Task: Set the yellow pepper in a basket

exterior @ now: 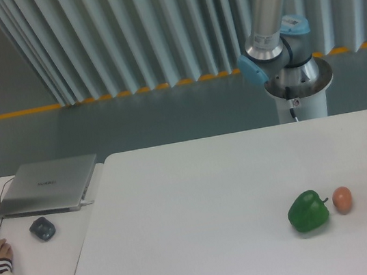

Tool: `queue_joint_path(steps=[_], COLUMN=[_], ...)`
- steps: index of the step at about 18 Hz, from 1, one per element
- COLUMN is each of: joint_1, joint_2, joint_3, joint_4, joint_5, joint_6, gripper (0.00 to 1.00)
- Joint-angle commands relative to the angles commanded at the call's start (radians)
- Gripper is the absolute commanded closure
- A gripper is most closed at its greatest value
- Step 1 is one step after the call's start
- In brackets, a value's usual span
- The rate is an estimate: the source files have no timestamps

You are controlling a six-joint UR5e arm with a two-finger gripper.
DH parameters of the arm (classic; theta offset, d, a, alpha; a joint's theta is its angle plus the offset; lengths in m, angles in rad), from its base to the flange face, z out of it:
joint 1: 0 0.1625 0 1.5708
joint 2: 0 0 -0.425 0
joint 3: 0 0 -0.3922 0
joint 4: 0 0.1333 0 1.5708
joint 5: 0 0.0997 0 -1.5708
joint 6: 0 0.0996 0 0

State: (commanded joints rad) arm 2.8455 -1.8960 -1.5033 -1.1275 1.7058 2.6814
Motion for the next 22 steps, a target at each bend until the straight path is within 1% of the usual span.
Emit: queue_joint_path(steps=[2,5,7,9,11,14,17,19,21,22], joint_1=[0.0,0.0,-0.009,-0.023,-0.061,-0.121,-0.169,-0.193,-0.247,-0.261], joint_2=[0.002,0.005,0.009,0.012,0.028,0.04,0.043,0.058,0.064,0.071], joint_3=[-0.002,0.0,-0.002,-0.011,-0.023,-0.044,-0.063,-0.071,-0.072,-0.074], joint_4=[0.0,0.0,-0.005,-0.008,-0.011,-0.017,-0.014,-0.014,-0.02,-0.026], joint_5=[0.0,-0.026,-0.058,-0.063,-0.061,-0.066,-0.066,-0.067,-0.064,-0.064], joint_6=[-0.002,-0.038,-0.113,-0.158,-0.227,-0.398,-0.462,-0.506,-0.642,-0.696], gripper=[0.0,0.0,0.0,0.0,0.0,0.0,0.0,0.0,0.0,0.0])
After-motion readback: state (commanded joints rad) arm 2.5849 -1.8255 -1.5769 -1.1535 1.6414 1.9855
